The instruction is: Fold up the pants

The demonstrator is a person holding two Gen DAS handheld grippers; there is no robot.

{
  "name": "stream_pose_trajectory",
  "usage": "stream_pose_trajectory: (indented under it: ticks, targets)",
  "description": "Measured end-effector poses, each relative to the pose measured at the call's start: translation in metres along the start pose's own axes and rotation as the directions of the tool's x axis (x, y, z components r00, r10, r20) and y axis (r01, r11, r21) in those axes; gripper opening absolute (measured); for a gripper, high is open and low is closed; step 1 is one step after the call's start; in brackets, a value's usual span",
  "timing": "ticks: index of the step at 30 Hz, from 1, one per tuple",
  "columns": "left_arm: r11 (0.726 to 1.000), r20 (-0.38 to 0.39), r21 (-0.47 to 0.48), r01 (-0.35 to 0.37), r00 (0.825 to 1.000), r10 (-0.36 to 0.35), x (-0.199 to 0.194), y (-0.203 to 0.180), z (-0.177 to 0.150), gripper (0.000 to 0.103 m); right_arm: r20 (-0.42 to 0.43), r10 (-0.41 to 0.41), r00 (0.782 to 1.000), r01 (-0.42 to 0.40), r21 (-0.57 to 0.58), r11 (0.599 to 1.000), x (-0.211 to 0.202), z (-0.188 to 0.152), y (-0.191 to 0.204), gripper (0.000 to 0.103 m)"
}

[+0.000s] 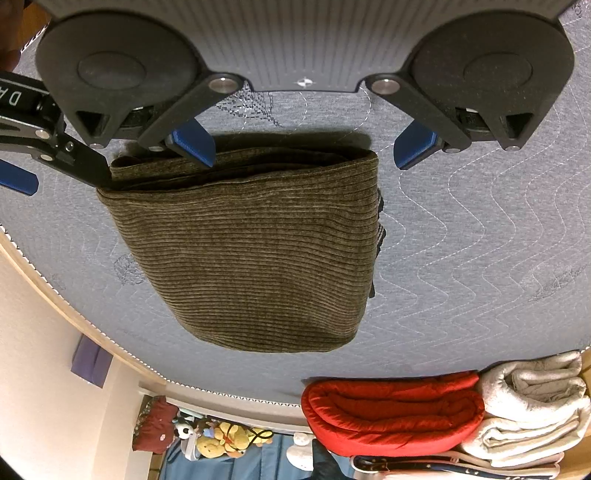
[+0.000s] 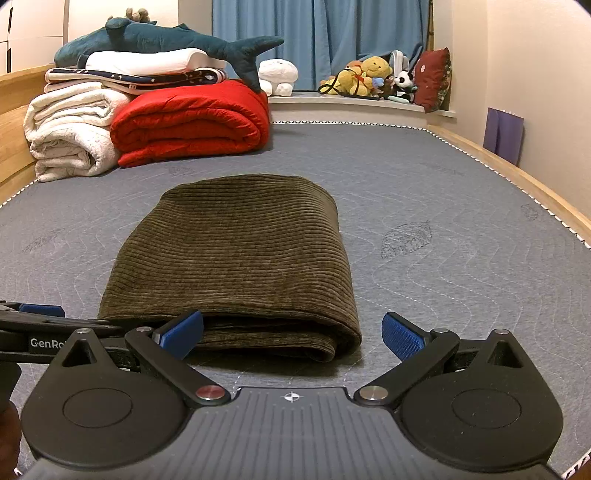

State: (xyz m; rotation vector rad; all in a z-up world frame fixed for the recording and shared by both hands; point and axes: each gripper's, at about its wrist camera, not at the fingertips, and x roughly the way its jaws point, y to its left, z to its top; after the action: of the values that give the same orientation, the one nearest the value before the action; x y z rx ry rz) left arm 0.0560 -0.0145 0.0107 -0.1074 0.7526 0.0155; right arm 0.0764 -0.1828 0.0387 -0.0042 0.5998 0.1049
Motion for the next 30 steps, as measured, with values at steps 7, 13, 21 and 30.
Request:
stream_pose_trajectory:
  ticks: [7, 13, 21, 30]
  targets:
    - [1.0, 0.001, 0.003, 0.002, 1.0, -0.002, 0.0001, 0.0009, 0.0006, 0.103, 0.0, -0.001, 1.0, 0.001, -0.003, 1.0, -0.0002, -0.0003, 0.0011, 0.102]
    - [1.0, 0.005, 0.005, 0.007, 1.0, -0.007, -0.0005, 0.001, 0.0009, 0.103, 0.0, 0.0, 1.0, 0.0, -0.007, 1.0, -0.0002, -0.0005, 0.0021, 0.102]
    - [1.0, 0.006, 0.006, 0.012, 1.0, -0.012, -0.0008, 0.0018, 0.0016, 0.103, -0.001, -0.001, 1.0, 0.001, -0.006, 1.0, -0.0002, -0.0005, 0.0027, 0.102]
    - [1.0, 0.006, 0.013, 0.018, 1.0, -0.018, -0.0007, 0.003, 0.0022, 0.103, -0.006, 0.006, 1.0, -0.006, -0.015, 1.0, 0.0008, -0.0018, 0.0022, 0.102]
